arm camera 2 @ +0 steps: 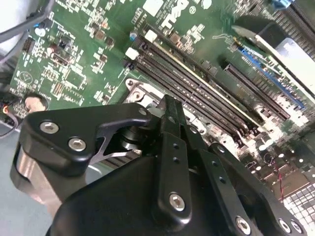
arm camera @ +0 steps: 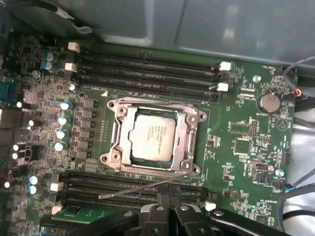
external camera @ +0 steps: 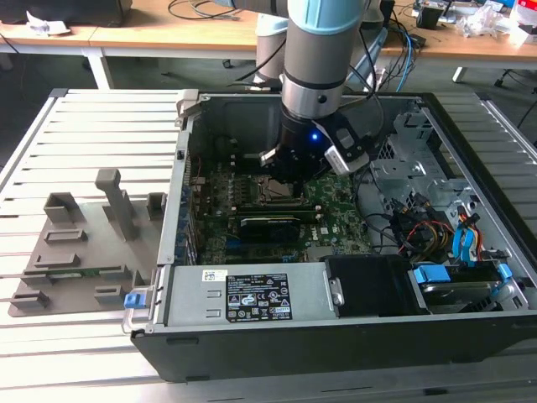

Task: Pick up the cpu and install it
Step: 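Install the second cpu locking lever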

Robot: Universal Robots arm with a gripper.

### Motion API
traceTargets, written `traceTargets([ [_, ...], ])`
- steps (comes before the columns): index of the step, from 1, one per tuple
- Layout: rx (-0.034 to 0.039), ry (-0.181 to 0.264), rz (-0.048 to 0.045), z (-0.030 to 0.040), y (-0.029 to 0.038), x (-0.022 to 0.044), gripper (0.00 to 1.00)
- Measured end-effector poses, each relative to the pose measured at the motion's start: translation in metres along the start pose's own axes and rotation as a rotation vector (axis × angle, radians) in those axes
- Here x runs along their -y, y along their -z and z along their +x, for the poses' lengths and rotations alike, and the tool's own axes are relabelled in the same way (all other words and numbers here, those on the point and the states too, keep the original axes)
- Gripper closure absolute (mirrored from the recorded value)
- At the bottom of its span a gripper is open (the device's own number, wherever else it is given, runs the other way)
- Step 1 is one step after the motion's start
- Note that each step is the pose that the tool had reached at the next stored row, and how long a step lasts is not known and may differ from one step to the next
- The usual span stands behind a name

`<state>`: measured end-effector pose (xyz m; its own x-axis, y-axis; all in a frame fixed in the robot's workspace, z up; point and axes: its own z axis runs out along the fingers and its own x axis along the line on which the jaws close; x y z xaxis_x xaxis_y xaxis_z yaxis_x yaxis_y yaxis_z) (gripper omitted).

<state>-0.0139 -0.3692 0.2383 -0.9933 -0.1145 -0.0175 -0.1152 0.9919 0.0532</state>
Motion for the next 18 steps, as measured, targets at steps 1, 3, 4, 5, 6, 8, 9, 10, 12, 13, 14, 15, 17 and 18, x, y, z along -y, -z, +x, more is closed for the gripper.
traceTargets([
  [1, 0.0008, 0.0, -0.007, 0.0019, -0.0003, 0.0017, 0.89],
  [3, 0.0024, 0.0, -0.0211, 0.0067, -0.0014, 0.0049, 0.89],
  [4, 0.0029, 0.0, -0.0251, 0.0082, -0.0018, 0.0057, 0.89],
  [5, 0.0031, 0.0, -0.0273, 0.0092, -0.0022, 0.0062, 0.89],
  [6, 0.0036, 0.0, -0.0316, 0.0106, -0.0029, 0.0069, 0.89],
  [8, 0.0049, 0.0, -0.0432, 0.0138, -0.0041, 0.0075, 0.89],
  [9, 0.0055, -0.001, -0.0479, 0.0149, -0.0044, 0.0076, 0.89],
  [10, 0.0061, -0.001, -0.0531, 0.0168, -0.0051, 0.0075, 0.89],
  [12, 0.0069, -0.001, -0.0589, 0.0225, -0.0069, 0.007, 0.89],
  [13, 0.0069, -0.001, -0.0595, 0.0256, -0.008, 0.0074, 0.89],
  [14, 0.0068, 0.0, -0.0596, 0.0279, -0.0095, 0.0078, 0.89],
  [15, 0.0068, 0.0, -0.0597, 0.0289, -0.0101, 0.0078, 0.89],
  [17, 0.0069, 0.0, -0.0598, 0.0303, -0.0112, 0.0077, 0.89],
  [18, 0.0068, 0.0, -0.0597, 0.0319, -0.0121, 0.0076, 0.89],
])
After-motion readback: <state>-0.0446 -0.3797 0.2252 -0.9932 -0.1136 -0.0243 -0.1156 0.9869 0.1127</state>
